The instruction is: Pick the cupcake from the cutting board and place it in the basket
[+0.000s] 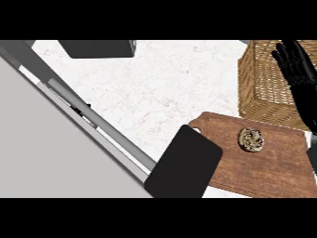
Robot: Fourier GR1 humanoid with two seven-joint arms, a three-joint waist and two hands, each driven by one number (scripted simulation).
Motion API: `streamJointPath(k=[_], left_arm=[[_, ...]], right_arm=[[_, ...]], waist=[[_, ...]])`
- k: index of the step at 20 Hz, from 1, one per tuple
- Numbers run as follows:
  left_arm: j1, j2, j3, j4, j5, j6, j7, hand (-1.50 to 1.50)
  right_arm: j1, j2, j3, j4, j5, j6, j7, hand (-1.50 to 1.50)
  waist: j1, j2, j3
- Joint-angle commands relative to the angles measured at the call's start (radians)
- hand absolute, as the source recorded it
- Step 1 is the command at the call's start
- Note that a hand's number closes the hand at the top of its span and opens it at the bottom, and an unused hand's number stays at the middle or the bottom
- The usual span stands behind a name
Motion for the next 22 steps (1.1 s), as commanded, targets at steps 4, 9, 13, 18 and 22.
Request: streamJointPath(k=[4, 9, 13, 18, 22], left_arm=[[0.073, 0.086, -0.022, 0.053, -0.027, -0.021, 0.13, 0.0], [0.143, 0.12, -0.061, 0.138, -0.049, -0.05, 0.182, 0.0], [0.149, 0.096, -0.058, 0.121, -0.061, 0.003, 0.222, 0.0], [0.188, 0.117, -0.037, 0.102, -0.039, -0.02, 0.224, 0.0], [0.182, 0.138, -0.025, 0.092, -0.039, -0.029, 0.233, 0.0]], right_arm=[[-0.049, 0.1, 0.075, 0.062, -0.219, 0.257, -0.055, 1.5], [-0.008, 0.102, 0.28, 0.0, -0.265, 0.565, -0.111, 1.5], [0.092, 0.123, 0.388, -0.058, 0.044, 0.436, -0.202, -1.5], [0.0, -0.068, 0.262, -0.127, 0.238, 0.333, -0.1, -1.5], [-0.077, -0.228, 0.172, -0.182, 0.349, 0.329, -0.017, -1.5]], waist=[[0.048, 0.049, -0.023], [0.042, 0.041, -0.024], [-0.002, 0.027, -0.027], [-0.015, 0.02, -0.03], [-0.026, 0.02, -0.031]])
